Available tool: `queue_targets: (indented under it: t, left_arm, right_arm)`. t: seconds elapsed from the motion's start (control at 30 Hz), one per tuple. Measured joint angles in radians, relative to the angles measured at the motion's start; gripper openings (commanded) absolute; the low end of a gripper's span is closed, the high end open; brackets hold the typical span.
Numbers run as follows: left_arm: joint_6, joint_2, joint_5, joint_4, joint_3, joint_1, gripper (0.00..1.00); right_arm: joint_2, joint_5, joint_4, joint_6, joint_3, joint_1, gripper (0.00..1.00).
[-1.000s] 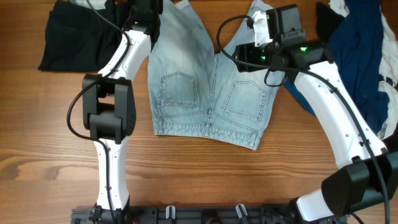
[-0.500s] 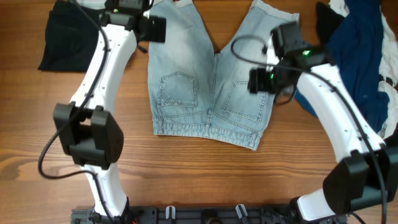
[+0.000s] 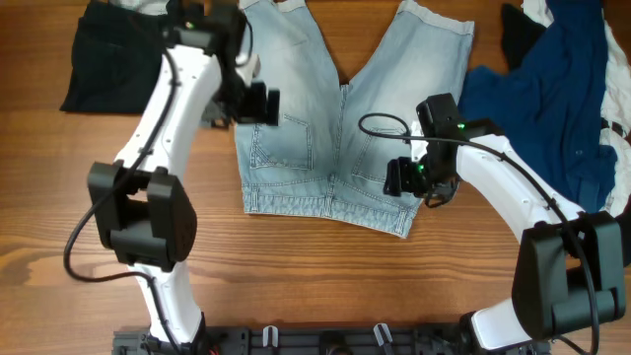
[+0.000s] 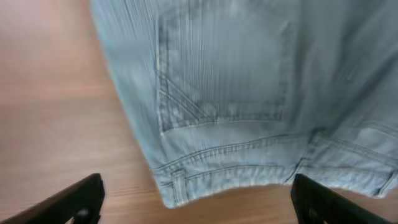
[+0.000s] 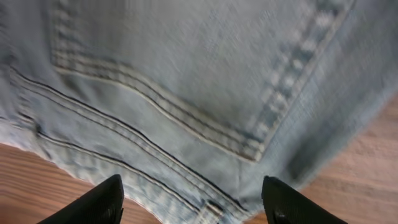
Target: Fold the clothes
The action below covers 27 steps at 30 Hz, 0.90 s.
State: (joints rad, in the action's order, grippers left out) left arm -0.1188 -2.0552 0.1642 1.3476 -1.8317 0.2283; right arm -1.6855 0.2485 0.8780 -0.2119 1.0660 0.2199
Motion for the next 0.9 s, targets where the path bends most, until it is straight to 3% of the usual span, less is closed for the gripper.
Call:
queue_targets:
  t: [0.23, 0.43, 0.57, 0.63, 0.8, 0.9]
  left_arm:
    - [-0.183, -0.003, 0.017, -0.165, 0.343, 0.083, 0.80]
    - [-0.302, 0.021, 0.017, -0.284, 0.494, 0.118, 0.73]
    - [-0.372, 0.082, -0.021, -0.399, 0.584, 0.119, 0.84]
    - [-0.397, 0.102, -0.059, -0.439, 0.615, 0.123, 1.00]
    - [-0.400, 0.133, -0.268, -0.557, 0.664, 0.052, 1.00]
    - [-0.356, 0.127, -0.441, -0.746, 0.673, -0.059, 1.00]
  right_arm:
    - [0.008, 0.022, -0.001, 0.008, 0.140, 0.000, 0.76]
    - [0.016, 0.021, -0.006, 0.034, 0.166, -0.008, 0.75]
    - [0.016, 0.021, -0.040, 0.037, 0.166, -0.019, 0.75]
    - [0.016, 0.021, -0.059, 0.038, 0.166, -0.019, 0.76]
    - [0.016, 0.016, -0.143, 0.041, 0.166, -0.019, 0.76]
    - [0.016, -0.006, -0.197, 0.041, 0.166, -0.019, 0.76]
